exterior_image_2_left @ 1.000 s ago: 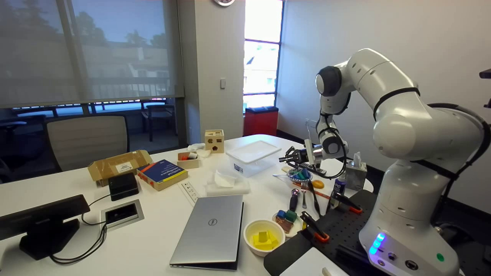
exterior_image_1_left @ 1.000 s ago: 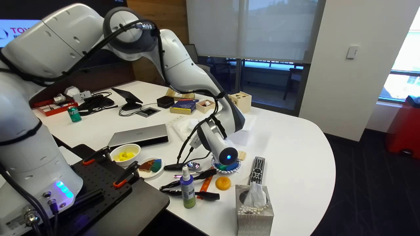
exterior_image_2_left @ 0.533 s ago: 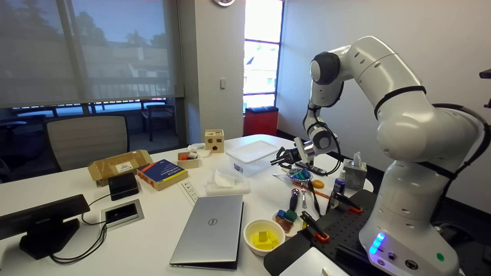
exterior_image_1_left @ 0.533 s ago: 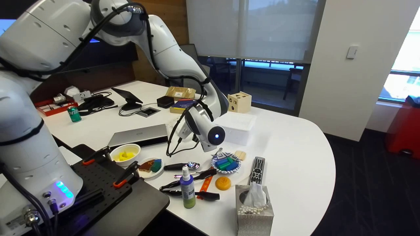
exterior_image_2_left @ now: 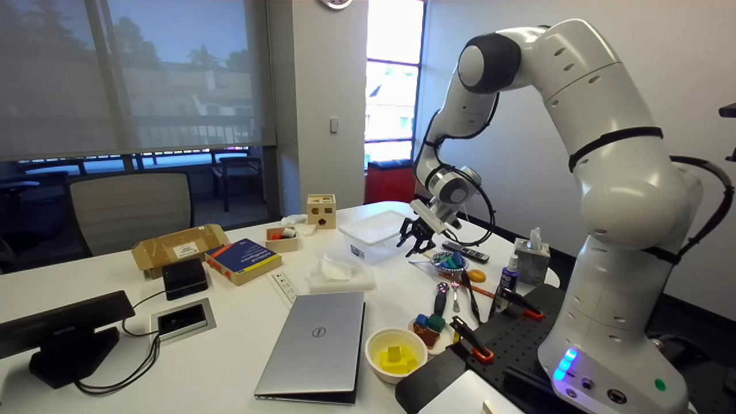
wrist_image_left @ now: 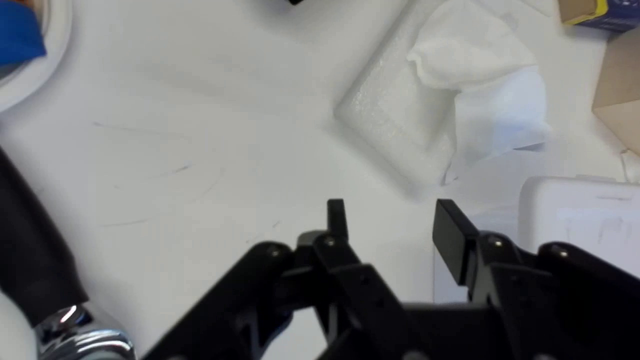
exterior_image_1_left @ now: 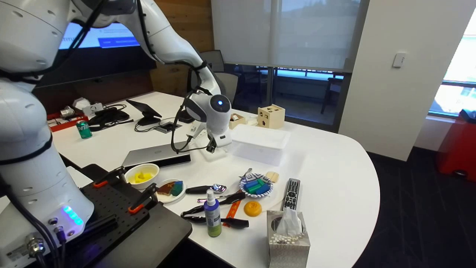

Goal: Use the silver spoon to stir the blocks in the bowl.

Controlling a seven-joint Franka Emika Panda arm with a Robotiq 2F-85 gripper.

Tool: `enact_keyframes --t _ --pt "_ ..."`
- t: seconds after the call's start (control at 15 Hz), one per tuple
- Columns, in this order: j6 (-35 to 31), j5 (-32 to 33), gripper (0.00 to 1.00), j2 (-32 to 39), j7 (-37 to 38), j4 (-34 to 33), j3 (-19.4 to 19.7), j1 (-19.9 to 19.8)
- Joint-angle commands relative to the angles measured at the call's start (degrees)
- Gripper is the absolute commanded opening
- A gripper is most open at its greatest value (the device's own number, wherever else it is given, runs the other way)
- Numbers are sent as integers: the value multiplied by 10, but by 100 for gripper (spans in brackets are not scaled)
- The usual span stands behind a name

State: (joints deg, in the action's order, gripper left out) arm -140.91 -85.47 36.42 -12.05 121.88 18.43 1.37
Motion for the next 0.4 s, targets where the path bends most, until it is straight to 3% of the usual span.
enact_keyframes --t 0.0,0.13,0.2,0.27,0.33 --pt "-71 153 82 -72 162 56 28 78" --pt "-62 256 98 -87 253 60 49 110" --pt "-49 296 100 -94 284 60 61 124" --pt "-66 359 100 -105 325 59 15 80" --pt "-59 397 100 -109 353 57 13 79"
